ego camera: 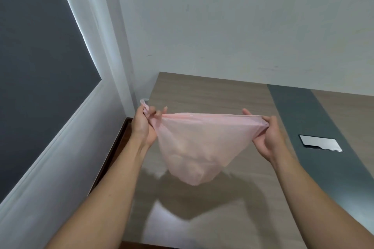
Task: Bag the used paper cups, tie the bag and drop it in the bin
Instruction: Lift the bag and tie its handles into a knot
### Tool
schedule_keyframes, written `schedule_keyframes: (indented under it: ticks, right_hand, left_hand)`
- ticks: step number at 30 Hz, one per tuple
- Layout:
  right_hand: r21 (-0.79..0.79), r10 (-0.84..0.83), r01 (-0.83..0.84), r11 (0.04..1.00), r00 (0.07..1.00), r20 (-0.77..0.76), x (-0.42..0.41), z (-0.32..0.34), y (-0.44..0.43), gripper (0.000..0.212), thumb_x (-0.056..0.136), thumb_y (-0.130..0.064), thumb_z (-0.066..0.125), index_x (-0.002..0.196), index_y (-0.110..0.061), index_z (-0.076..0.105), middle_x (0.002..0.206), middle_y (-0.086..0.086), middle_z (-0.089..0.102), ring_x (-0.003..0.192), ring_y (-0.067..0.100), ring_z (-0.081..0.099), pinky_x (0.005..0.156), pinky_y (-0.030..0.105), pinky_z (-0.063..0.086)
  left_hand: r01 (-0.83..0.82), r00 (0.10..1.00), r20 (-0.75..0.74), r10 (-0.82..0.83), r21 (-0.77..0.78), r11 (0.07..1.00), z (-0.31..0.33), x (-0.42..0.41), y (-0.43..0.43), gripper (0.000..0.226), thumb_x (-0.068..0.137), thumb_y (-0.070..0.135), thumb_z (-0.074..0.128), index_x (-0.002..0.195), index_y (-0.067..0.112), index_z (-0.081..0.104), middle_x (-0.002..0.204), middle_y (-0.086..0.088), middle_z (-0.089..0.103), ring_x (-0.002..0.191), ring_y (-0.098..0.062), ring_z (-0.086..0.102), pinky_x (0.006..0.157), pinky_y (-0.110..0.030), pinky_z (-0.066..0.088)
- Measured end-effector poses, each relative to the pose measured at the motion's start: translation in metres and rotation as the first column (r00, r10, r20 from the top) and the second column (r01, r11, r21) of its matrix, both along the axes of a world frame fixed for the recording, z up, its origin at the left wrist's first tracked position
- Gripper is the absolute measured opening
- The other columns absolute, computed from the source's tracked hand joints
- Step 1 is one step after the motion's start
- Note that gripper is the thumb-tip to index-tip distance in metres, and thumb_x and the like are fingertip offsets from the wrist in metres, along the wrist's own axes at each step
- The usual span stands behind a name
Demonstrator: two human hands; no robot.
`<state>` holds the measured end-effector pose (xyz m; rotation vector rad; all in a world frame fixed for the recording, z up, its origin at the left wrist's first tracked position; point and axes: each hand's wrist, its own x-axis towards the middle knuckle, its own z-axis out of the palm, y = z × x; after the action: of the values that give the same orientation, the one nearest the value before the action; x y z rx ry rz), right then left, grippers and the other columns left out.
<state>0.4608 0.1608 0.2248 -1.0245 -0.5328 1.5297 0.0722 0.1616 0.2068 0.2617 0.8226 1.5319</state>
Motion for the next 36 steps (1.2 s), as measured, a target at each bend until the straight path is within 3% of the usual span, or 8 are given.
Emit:
schedule_keyframes:
  ticks: [3, 7, 14, 17, 21, 25, 29, 36]
  right_hand:
    - [-0.013, -0.04, 0.038, 0.999, 0.976, -0.214, -0.011, 0.005, -0.001, 0.029, 0.105, -0.024, 0.04, 0.098, -0.009, 0.064, 0.096, 0.004, 0.081, 0.099, 0.022, 0.084, 0.108, 0.042, 0.055]
    - [-0.019, -0.036, 0.034, 0.999, 0.993, -0.113, -0.031, 0.016, -0.003, 0.038, 0.108, -0.02, 0.042, 0.072, -0.026, 0.033, 0.064, -0.007, 0.039, 0.061, 0.013, 0.032, 0.075, 0.025, 0.039]
    - [0.079, 0.082, -0.101, 0.992, 0.972, 0.22, -0.109, 0.036, -0.018, 0.041, 0.109, -0.012, 0.045, 0.069, -0.021, 0.041, 0.067, 0.0, 0.045, 0.062, 0.016, 0.039, 0.065, 0.032, 0.035]
    - [0.198, 0.054, -0.171, 0.965, 0.871, 0.488, -0.123, 0.037, -0.024, 0.04, 0.112, -0.017, 0.051, 0.073, -0.012, 0.059, 0.07, 0.001, 0.054, 0.066, 0.015, 0.049, 0.065, 0.028, 0.045]
    - [0.316, -0.016, -0.279, 0.907, 0.726, 0.688, -0.118, 0.041, -0.029, 0.035, 0.114, -0.039, 0.057, 0.092, -0.015, 0.07, 0.077, -0.01, 0.066, 0.068, 0.002, 0.062, 0.067, 0.012, 0.049]
    - [0.339, -0.054, -0.252, 0.906, 0.727, 0.685, -0.105, 0.041, -0.03, 0.028, 0.107, -0.055, 0.067, 0.113, -0.028, 0.064, 0.123, -0.012, 0.073, 0.111, 0.001, 0.069, 0.093, 0.028, 0.054]
    - [0.143, 0.122, -0.448, 0.882, 0.512, 0.85, -0.09, 0.02, -0.04, 0.091, 0.084, -0.083, 0.075, 0.159, -0.05, 0.036, 0.162, -0.022, 0.042, 0.154, 0.004, 0.04, 0.12, 0.032, 0.039]
    - [0.044, 0.196, -0.396, 0.917, 0.544, 0.816, -0.099, 0.004, -0.041, 0.103, 0.081, -0.099, 0.058, 0.167, -0.052, 0.026, 0.172, -0.023, 0.033, 0.157, -0.001, 0.031, 0.126, 0.036, 0.033]
  left_hand:
    - [0.119, 0.939, -0.329, -0.096, 0.05, 0.992, 0.01, 0.011, -0.005, 0.052, 0.121, 0.047, 0.04, 0.076, 0.024, 0.028, 0.055, 0.009, 0.03, 0.043, -0.01, 0.028, 0.045, -0.025, 0.034]
    - [0.361, 0.323, -0.93, -0.178, -0.053, 0.931, 0.023, 0.029, -0.02, 0.037, 0.103, 0.077, 0.058, 0.12, 0.047, 0.072, 0.103, 0.032, 0.074, 0.096, 0.005, 0.067, 0.079, -0.024, 0.051]
    - [0.54, -0.106, -0.979, -0.173, -0.202, 0.817, 0.051, 0.093, -0.03, 0.085, 0.068, 0.088, 0.082, 0.147, 0.058, 0.067, 0.134, 0.022, 0.081, 0.116, -0.006, 0.075, 0.102, -0.035, 0.061]
    - [0.523, -0.331, -0.935, -0.126, -0.293, 0.8, 0.045, 0.106, -0.028, 0.022, 0.087, 0.059, 0.081, 0.108, 0.054, 0.076, 0.107, 0.012, 0.076, 0.1, -0.024, 0.069, 0.086, -0.039, 0.06]
    - [0.452, -0.333, -0.932, -0.143, -0.29, 0.843, 0.021, 0.105, -0.03, 0.044, 0.096, 0.016, 0.058, 0.054, 0.031, 0.054, 0.06, 0.004, 0.044, 0.072, -0.033, 0.039, 0.058, -0.036, 0.034]
    - [0.459, -0.088, -0.977, -0.193, -0.212, 0.863, 0.014, 0.096, -0.03, 0.049, 0.098, 0.037, 0.067, 0.064, 0.006, 0.051, 0.06, -0.002, 0.036, 0.061, -0.014, 0.026, 0.056, -0.037, 0.023]
    - [0.506, 0.005, -0.967, -0.256, -0.218, 0.835, 0.019, 0.093, -0.035, 0.044, 0.089, 0.041, 0.059, 0.075, 0.001, 0.069, 0.082, -0.028, 0.07, 0.06, -0.019, 0.048, 0.058, -0.037, 0.036]
    - [0.614, 0.109, -0.958, -0.264, -0.144, 0.776, 0.015, 0.094, -0.041, 0.046, 0.104, 0.036, 0.073, 0.076, 0.0, 0.071, 0.069, 0.0, 0.053, 0.068, -0.014, 0.045, 0.07, -0.029, 0.043]
